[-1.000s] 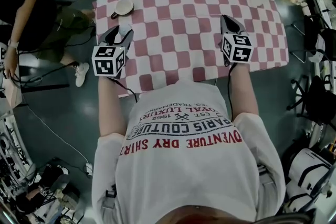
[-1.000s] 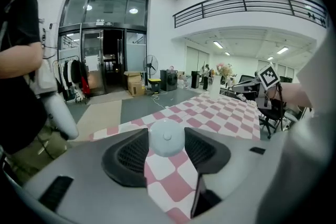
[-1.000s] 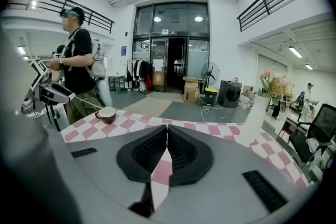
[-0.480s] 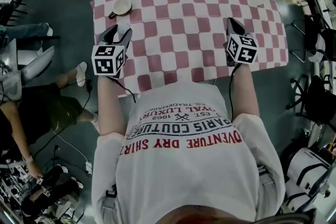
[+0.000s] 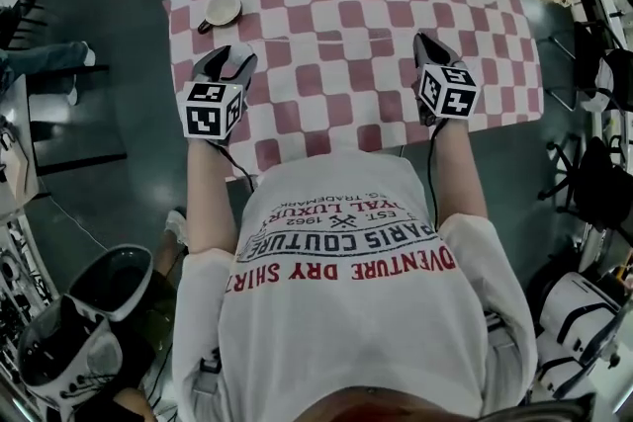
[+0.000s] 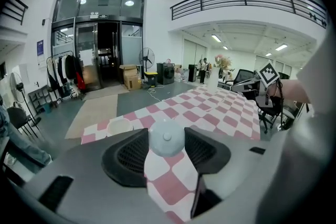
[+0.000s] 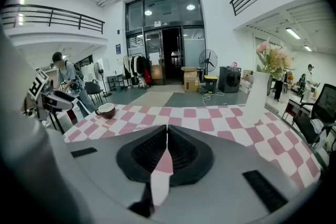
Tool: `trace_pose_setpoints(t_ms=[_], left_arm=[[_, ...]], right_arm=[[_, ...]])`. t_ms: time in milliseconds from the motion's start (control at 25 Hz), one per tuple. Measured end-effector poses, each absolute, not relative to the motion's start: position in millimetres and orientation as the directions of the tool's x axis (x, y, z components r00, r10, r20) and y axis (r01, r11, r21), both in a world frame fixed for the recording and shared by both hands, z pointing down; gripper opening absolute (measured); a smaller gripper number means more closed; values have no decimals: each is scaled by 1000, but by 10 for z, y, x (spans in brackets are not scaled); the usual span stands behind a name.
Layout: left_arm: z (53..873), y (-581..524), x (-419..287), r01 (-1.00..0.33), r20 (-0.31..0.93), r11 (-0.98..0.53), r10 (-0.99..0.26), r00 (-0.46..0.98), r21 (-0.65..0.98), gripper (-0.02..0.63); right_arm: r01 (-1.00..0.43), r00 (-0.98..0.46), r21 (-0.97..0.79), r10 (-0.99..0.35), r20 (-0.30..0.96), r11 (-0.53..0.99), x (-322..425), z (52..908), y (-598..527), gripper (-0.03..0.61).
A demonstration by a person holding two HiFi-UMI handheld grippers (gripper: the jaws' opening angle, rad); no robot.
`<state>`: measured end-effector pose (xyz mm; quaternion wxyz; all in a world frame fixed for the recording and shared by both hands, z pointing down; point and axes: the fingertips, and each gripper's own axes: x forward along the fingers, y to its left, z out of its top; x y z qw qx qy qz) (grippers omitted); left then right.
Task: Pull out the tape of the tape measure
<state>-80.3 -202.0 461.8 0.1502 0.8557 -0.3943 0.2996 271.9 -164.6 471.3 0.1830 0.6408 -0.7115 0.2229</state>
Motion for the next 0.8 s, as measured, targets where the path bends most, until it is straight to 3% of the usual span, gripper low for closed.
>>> trace_pose_setpoints(t_ms=[800], left_arm=[[6000,-1788,-709,-852,812,-511,-448,375,112,232]], right_arm=[[-985,-171,-115,-637,752,129,2856,6110,-1494,32]])
